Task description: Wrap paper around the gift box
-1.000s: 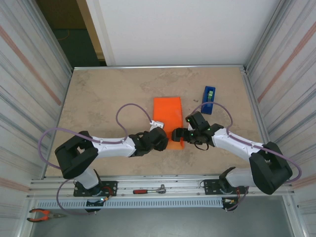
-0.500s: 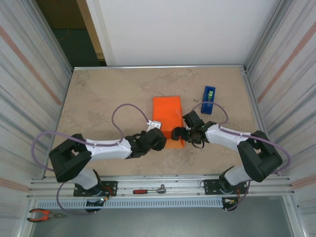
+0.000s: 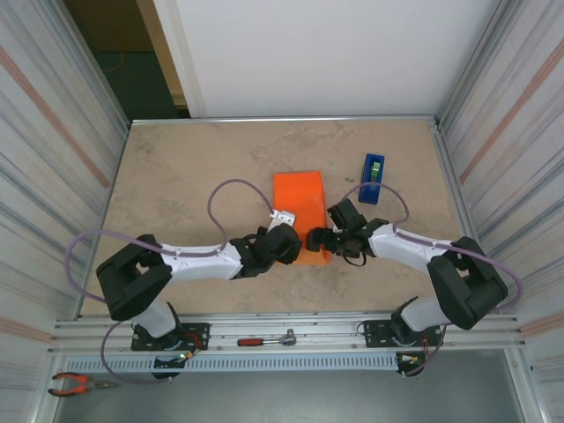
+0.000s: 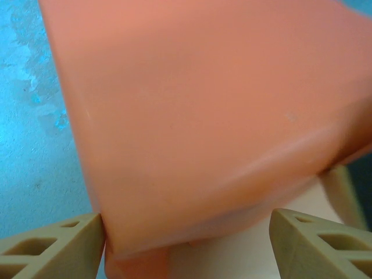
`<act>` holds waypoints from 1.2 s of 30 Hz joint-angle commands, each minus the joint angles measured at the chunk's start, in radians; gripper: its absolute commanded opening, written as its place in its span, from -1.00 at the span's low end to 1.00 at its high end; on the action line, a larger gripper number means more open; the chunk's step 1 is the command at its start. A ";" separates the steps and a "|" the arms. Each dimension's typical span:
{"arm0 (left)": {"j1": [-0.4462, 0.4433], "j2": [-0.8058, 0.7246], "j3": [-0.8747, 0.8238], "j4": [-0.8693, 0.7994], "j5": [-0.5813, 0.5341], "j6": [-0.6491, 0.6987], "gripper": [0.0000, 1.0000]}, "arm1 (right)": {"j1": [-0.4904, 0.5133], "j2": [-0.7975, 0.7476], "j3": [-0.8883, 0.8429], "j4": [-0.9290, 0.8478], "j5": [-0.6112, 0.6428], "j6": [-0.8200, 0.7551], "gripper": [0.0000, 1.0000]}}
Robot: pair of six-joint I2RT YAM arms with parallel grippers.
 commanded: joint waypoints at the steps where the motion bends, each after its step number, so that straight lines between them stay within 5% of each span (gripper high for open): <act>1: 0.006 0.044 0.030 0.004 -0.078 0.019 0.47 | 0.017 -0.080 -0.024 -0.015 -0.005 0.027 0.92; 10: 0.005 0.083 0.030 0.013 -0.086 0.019 0.46 | 0.019 -0.066 -0.046 0.072 0.053 0.052 0.64; 19: 0.002 0.052 0.016 0.003 -0.046 0.010 0.47 | 0.021 0.039 -0.025 0.132 0.099 0.087 -0.32; 25: 0.021 -0.081 -0.052 -0.043 -0.016 -0.158 0.49 | 0.024 0.045 -0.030 0.129 0.093 0.075 -0.79; 36: 0.053 -0.086 -0.131 0.062 0.074 -0.288 0.19 | 0.024 0.078 -0.014 0.123 0.074 0.064 -0.81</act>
